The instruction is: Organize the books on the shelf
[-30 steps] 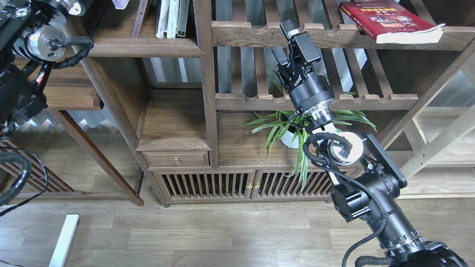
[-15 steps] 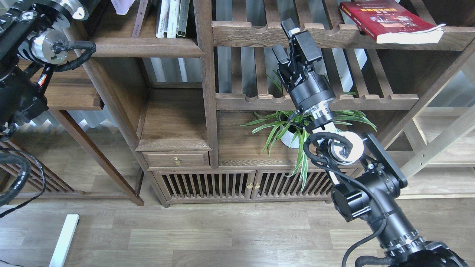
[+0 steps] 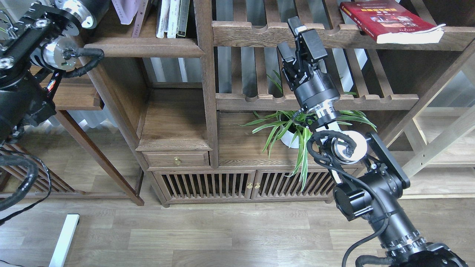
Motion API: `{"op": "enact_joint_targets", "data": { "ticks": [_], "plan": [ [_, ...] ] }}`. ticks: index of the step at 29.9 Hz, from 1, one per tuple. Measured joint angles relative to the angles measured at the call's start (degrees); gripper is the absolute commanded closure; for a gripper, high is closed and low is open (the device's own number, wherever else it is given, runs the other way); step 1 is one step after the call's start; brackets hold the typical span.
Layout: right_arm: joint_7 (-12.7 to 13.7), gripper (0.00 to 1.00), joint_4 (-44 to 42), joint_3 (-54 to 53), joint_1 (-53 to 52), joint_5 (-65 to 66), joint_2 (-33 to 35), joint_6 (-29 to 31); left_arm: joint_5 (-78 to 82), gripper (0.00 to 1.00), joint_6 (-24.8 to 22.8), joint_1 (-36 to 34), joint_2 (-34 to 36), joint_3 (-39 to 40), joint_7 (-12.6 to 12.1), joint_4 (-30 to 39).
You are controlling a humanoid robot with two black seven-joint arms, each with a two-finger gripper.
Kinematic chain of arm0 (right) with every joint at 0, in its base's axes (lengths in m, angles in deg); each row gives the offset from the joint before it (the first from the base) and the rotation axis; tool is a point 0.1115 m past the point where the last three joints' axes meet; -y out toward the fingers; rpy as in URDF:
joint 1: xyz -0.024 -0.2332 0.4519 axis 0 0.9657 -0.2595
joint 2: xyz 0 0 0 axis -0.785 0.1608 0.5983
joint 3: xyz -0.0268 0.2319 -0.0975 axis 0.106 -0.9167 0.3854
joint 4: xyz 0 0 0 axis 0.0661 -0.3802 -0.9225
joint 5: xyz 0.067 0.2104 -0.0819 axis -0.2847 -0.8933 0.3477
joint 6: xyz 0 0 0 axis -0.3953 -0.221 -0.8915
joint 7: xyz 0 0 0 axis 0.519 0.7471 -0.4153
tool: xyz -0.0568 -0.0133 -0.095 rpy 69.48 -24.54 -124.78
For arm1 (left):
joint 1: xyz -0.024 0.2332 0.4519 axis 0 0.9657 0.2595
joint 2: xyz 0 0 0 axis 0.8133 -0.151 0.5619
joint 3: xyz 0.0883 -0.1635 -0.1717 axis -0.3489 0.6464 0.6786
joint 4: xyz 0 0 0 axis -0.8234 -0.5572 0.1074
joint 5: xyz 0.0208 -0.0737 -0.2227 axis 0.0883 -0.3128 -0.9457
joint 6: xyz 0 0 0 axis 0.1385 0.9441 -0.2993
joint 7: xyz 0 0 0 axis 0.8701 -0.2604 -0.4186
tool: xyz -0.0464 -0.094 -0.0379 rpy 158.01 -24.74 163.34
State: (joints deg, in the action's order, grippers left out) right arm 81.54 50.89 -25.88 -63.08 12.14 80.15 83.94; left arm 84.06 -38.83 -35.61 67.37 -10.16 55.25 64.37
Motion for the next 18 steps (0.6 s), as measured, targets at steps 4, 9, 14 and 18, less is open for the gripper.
{"op": "enact_joint_targets", "data": {
  "ticks": [4, 9, 14, 18],
  "plan": [
    [0.0, 0.12, 0.0, -0.1, 0.1, -0.6, 0.0, 0.0, 0.0, 0.96, 0.0, 0.0, -0.2, -0.3, 0.0, -0.6],
    [-0.1, 0.12, 0.0, -0.1, 0.1, -1.4, 0.0, 0.0, 0.0, 0.96, 0.0, 0.2, -0.2, -0.5, 0.0, -0.7],
    [-0.1, 0.12, 0.0, -0.1, 0.3, -1.5, 0.0, 0.0, 0.0, 0.92, 0.0, 0.4, -0.1, -0.9, 0.0, -0.7],
    [-0.1, 0.12, 0.0, -0.1, 0.4, -1.5, 0.0, 0.0, 0.0, 0.89, 0.0, 0.3, 0.1, -1.4, 0.0, -0.7]
  ]
}}
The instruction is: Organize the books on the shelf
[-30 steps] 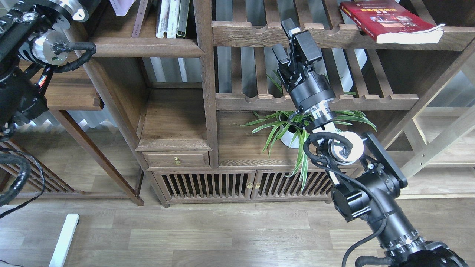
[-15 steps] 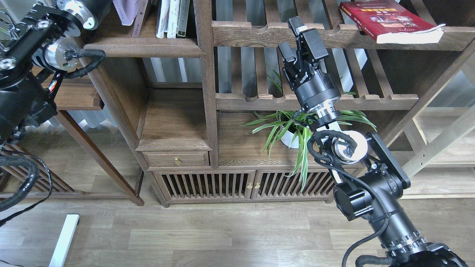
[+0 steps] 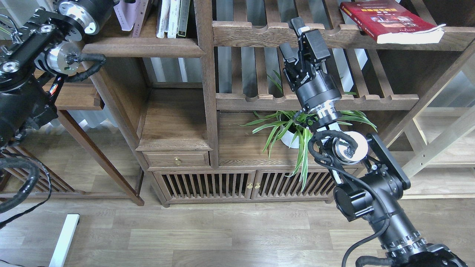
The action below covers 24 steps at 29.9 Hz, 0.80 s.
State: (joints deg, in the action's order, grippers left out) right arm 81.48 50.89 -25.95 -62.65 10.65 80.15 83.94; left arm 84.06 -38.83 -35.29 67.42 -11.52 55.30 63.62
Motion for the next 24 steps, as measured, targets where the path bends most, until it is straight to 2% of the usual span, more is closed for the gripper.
{"op": "enact_joint_targets", "data": {
  "ticks": [6, 14, 16, 20, 24],
  "plan": [
    [0.1, 0.12, 0.0, 0.1, 0.3, 0.0, 0.0, 0.3, 0.0, 0.87, 0.0, -0.3, 0.3, 0.0, 0.0, 0.0],
    [0.1, 0.12, 0.3, 0.1, 0.3, 0.0, 0.0, 0.3, 0.0, 0.8, 0.0, -0.3, 0.2, -0.3, -0.4, 0.1],
    [0.1, 0.12, 0.3, 0.1, 0.3, 0.0, 0.0, 0.3, 0.0, 0.76, 0.1, -0.3, 0.2, -0.3, -0.4, 0.1],
    [0.1, 0.12, 0.4, 0.1, 0.3, 0.0, 0.0, 0.4, -0.1, 0.93, 1.1, -0.3, 0.0, -0.3, 0.0, 0.3],
    [0.1, 0.12, 0.4, 0.1, 0.3, 0.0, 0.0, 0.4, -0.5, 0.96, 1.2, -0.4, -0.1, -0.4, 0.3, 0.6]
  ]
}}
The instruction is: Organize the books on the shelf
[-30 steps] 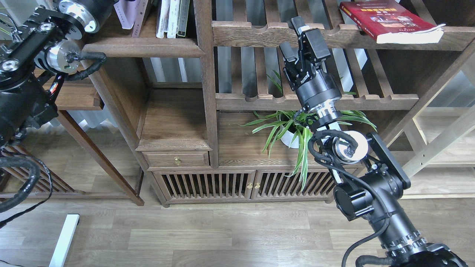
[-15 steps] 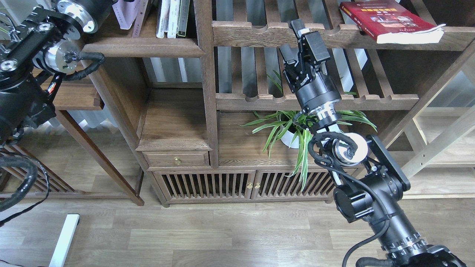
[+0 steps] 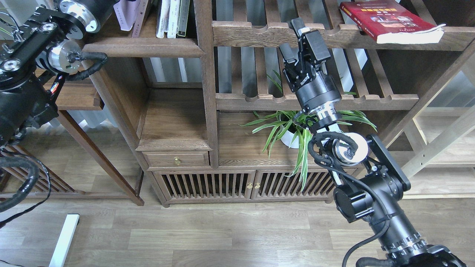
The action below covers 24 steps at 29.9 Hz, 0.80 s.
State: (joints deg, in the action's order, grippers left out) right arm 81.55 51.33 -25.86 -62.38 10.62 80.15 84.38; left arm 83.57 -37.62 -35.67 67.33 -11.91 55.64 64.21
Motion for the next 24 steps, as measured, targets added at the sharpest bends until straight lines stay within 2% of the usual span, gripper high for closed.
{"op": "enact_joint_targets", "data": {
  "ticks": [6, 10, 24],
  "plan": [
    [0.0, 0.12, 0.0, 0.0, 0.0, 0.0, 0.0, 0.0, -0.2, 0.94, -0.3, 0.0, 0.2, 0.0, 0.2, 0.0],
    [0.0, 0.12, 0.1, 0.0, 0.0, 0.0, 0.0, 0.0, -0.2, 0.85, -0.3, 0.0, 0.2, 0.0, 0.2, 0.0],
    [0.0, 0.12, 0.1, 0.0, 0.1, 0.0, 0.0, 0.0, -0.1, 0.69, 0.6, 0.1, -0.1, -0.1, 0.2, -0.2]
  ]
}}
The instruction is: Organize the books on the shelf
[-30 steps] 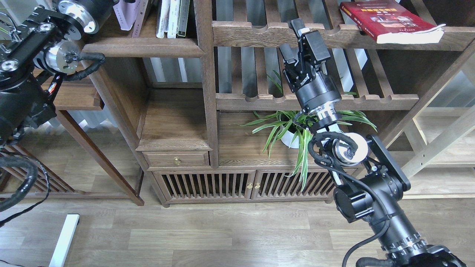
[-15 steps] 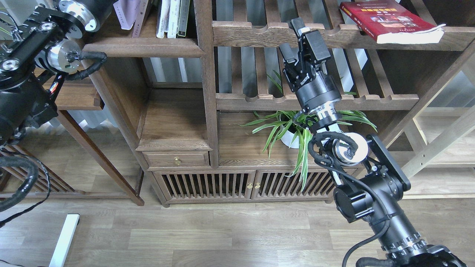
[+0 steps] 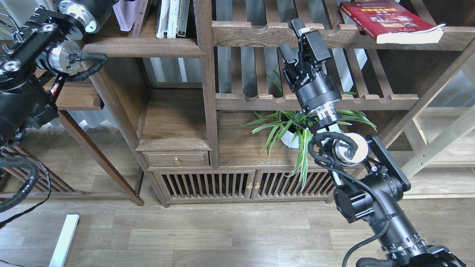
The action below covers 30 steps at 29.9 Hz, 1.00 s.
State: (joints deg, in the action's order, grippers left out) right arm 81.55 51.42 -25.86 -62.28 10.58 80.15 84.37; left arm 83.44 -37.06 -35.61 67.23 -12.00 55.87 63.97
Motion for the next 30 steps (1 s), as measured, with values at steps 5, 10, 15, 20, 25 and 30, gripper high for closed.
{"op": "enact_joint_targets", "data": {
  "ticks": [5, 10, 15, 20, 25, 30],
  "plan": [
    [0.0, 0.12, 0.0, 0.0, 0.0, 0.0, 0.0, 0.0, 0.0, 0.62, 0.6, -0.1, -0.1, 0.0, 0.0, 0.0],
    [0.0, 0.12, 0.0, 0.1, 0.0, 0.0, 0.0, 0.0, 0.0, 0.62, 1.2, -0.1, -0.1, 0.0, 0.0, 0.0],
    [0.0, 0.12, 0.0, 0.1, 0.2, 0.0, 0.0, 0.0, 0.0, 0.62, 1.7, -0.5, -0.6, 0.1, 0.1, 0.0],
    [0.0, 0.12, 0.0, 0.2, 0.3, 0.0, 0.0, 0.0, -0.1, 0.62, 2.7, -2.1, -1.4, 0.2, 0.1, 0.0],
    [0.0, 0.12, 0.1, 0.1, 0.3, 0.0, 0.0, 0.0, -0.1, 0.62, 2.8, -4.2, -1.5, 0.3, 0.1, 0.0],
    [0.0, 0.12, 0.1, 0.1, 0.4, 0.0, 0.0, 0.0, -0.1, 0.62, 2.8, -6.6, -1.6, 0.8, -0.3, -0.1]
  ]
}}
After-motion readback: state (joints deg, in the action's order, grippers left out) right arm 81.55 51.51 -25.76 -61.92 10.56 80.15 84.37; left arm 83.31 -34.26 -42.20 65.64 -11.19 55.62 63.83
